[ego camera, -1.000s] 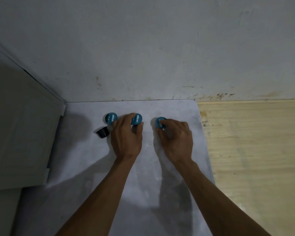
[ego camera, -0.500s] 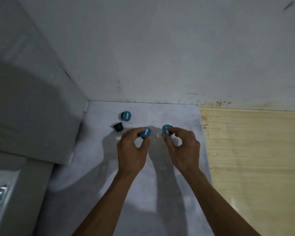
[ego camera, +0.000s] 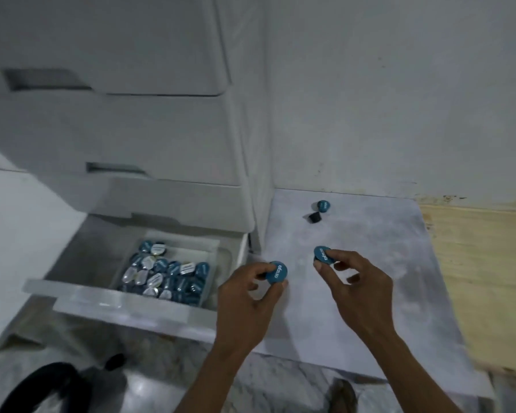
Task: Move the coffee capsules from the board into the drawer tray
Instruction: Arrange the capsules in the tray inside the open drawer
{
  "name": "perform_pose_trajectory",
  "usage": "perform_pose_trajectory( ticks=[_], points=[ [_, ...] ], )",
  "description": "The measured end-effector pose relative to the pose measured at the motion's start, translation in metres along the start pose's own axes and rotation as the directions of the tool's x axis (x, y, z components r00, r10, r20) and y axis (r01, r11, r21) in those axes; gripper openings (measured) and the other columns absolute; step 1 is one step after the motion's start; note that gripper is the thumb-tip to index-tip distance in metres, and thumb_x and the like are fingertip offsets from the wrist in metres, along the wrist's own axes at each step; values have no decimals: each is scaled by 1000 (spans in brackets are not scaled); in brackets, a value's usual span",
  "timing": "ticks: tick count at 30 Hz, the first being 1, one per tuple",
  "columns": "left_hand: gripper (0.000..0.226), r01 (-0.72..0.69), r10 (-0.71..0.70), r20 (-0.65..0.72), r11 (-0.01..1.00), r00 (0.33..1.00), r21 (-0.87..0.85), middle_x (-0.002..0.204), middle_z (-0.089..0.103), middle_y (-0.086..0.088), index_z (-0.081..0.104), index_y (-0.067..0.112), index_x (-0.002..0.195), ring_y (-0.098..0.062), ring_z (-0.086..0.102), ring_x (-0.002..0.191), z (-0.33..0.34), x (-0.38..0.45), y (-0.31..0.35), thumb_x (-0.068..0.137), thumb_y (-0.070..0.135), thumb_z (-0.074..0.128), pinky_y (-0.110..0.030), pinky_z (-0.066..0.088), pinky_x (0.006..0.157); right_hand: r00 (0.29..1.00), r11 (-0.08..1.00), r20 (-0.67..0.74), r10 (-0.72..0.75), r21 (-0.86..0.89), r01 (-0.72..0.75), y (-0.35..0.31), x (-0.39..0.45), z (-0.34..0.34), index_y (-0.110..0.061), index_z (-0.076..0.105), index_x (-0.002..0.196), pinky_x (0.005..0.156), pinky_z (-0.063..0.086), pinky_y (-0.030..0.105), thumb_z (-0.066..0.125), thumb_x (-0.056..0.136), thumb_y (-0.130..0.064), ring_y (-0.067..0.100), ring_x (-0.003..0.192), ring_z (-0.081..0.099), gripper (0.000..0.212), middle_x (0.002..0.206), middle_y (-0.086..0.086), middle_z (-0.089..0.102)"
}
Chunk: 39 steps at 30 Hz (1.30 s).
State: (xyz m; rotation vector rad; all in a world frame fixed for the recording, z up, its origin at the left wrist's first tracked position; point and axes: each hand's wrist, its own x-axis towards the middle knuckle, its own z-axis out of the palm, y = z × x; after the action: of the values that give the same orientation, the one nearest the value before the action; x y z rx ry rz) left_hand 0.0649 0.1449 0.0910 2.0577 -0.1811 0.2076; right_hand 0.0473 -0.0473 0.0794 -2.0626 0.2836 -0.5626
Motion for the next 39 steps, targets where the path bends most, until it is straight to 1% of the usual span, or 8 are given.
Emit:
perform_pose_trajectory(
  ticks=[6,14,17,21,27,28,32,39],
  points=[
    [27,57,-56,-54,998,997,30,91,69,22,72,28,96,5,63,83,-126,-38,-35,73,23,84,-8,48,67,998,997,66,-23,75,18,-66,-71,52,-24,74,97,52,43,13,79,76,-33,10,75,65,24,89,-10,72],
    [27,72,-66,-60,992,996,105,84,67,20,72,22,98,11,62,80,-209,-8,-75,73,20,84,-3,47,65,985,994,172,-30,110,11,-122,-88,129,-24,73,96,52,49,19,81,77,-22,7,75,65,21,83,-17,70],
    [25,104,-101,-27,980,995,170,82,69,15,72,21,97,4,64,73,-216,26,-102,74,21,83,-14,53,65,978,995,207,-7,94,-13,-122,-72,162,-22,73,96,57,52,19,81,78,-22,3,75,65,20,82,-21,68],
    [26,94,-108,41,959,993,267,85,73,1,73,15,99,-12,67,73,-216,67,-136,75,20,83,-30,57,71,970,997,242,3,70,-21,-113,-46,208,-17,73,96,63,47,6,82,76,-16,3,79,64,22,84,-14,69],
    [24,95,-169,169,921,971,378,94,73,1,73,18,100,-13,67,80,-203,116,-177,77,17,79,-29,56,76,938,998,344,44,-47,-30,-96,-20,268,-14,73,99,68,43,1,79,79,-15,2,74,61,21,94,-4,73],
    [23,86,-170,189,917,967,388,96,73,1,73,18,100,-13,66,82,-199,126,-183,77,17,79,-28,55,77,931,997,363,47,-70,-24,-94,-14,278,-15,72,101,71,45,4,77,80,-15,4,75,61,21,96,-2,73],
    [21,49,-183,277,902,943,429,95,74,2,72,18,97,-12,65,80,-182,149,-207,77,18,79,-28,55,77,889,977,443,116,-210,-22,-84,-3,305,-24,69,103,76,56,32,69,85,-26,15,85,66,18,98,-1,73],
    [26,21,-237,382,871,893,491,96,72,0,69,25,100,-19,66,83,-167,163,-235,75,23,76,-38,57,75,849,907,497,179,-417,52,-78,6,327,-25,67,111,81,53,37,61,86,-21,24,94,65,26,104,2,72]
  ],
)
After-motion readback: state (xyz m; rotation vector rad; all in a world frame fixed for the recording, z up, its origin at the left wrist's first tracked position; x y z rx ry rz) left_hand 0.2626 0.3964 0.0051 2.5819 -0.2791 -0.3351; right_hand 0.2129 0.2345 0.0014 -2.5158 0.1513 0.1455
